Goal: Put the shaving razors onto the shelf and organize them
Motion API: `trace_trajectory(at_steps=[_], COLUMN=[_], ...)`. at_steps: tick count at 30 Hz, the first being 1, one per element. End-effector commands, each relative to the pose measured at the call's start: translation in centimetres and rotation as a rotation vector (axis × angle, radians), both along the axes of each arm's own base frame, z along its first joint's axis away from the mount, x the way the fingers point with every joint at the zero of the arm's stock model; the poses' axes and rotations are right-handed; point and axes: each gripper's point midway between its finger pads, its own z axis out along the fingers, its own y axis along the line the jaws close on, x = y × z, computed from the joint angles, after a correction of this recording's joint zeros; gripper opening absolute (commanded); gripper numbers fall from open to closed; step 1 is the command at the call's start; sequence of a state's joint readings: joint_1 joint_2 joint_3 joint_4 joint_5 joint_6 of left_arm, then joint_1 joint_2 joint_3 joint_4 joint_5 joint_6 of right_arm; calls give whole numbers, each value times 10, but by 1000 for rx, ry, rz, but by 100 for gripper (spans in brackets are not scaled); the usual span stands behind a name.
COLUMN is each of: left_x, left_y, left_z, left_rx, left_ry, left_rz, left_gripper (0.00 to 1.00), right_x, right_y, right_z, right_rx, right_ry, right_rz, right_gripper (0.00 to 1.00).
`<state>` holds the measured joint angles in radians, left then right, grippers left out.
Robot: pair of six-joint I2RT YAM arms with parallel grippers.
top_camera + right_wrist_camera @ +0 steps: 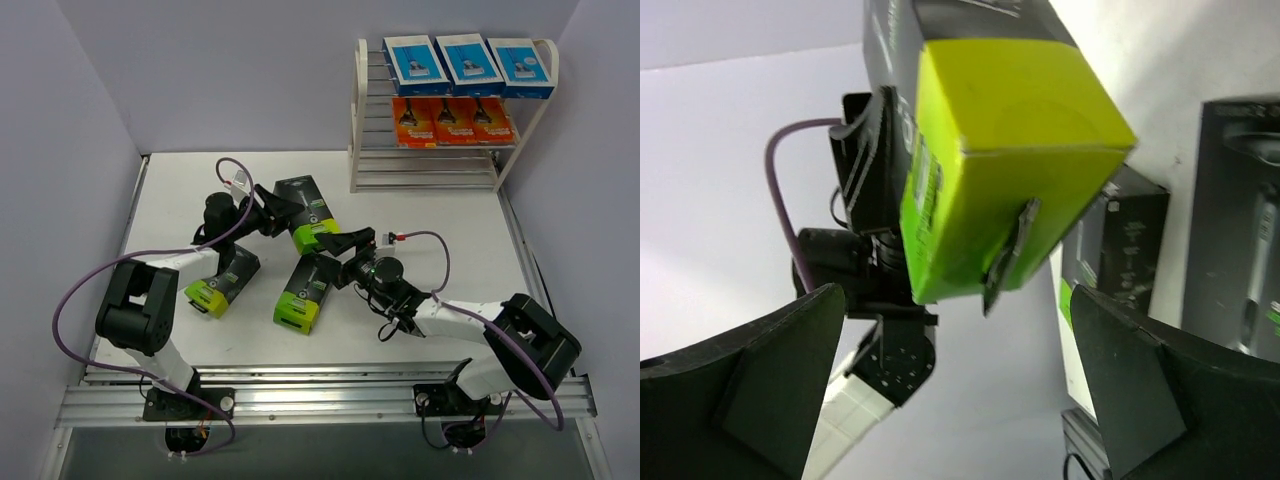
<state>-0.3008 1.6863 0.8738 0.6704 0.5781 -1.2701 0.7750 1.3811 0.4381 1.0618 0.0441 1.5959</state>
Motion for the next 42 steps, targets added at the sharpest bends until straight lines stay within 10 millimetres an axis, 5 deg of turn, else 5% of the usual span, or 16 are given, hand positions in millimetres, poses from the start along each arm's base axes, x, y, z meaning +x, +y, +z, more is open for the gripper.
trace_trajectory(at_steps=[1, 12, 20, 30, 38, 42], left_x=[-3, -6, -6, -10, -9, -9], left_y=[-1, -3, -4, -8, -10, -13], left_z=[54, 62, 64, 54, 36, 27], left_rx=[-58, -81, -93, -98, -181, -224], left_ry=[-171, -188, -188, -166, -69, -35], left_rz=[2, -12, -18, -14, -20, -35], left_gripper=[2, 2, 2, 2, 2, 2], right_x=[17, 24, 23, 30, 35, 33], right_y=[4, 25, 21, 19, 13, 4], right_z=[43, 37, 30, 32, 46, 50], right_rx=[101, 114, 94, 132, 53, 15], right_ry=[-80, -67, -50, -70, -103, -115], right_rz=[-65, -38, -55, -81, -125, -155], right_gripper=[91, 88, 85, 45, 42, 30])
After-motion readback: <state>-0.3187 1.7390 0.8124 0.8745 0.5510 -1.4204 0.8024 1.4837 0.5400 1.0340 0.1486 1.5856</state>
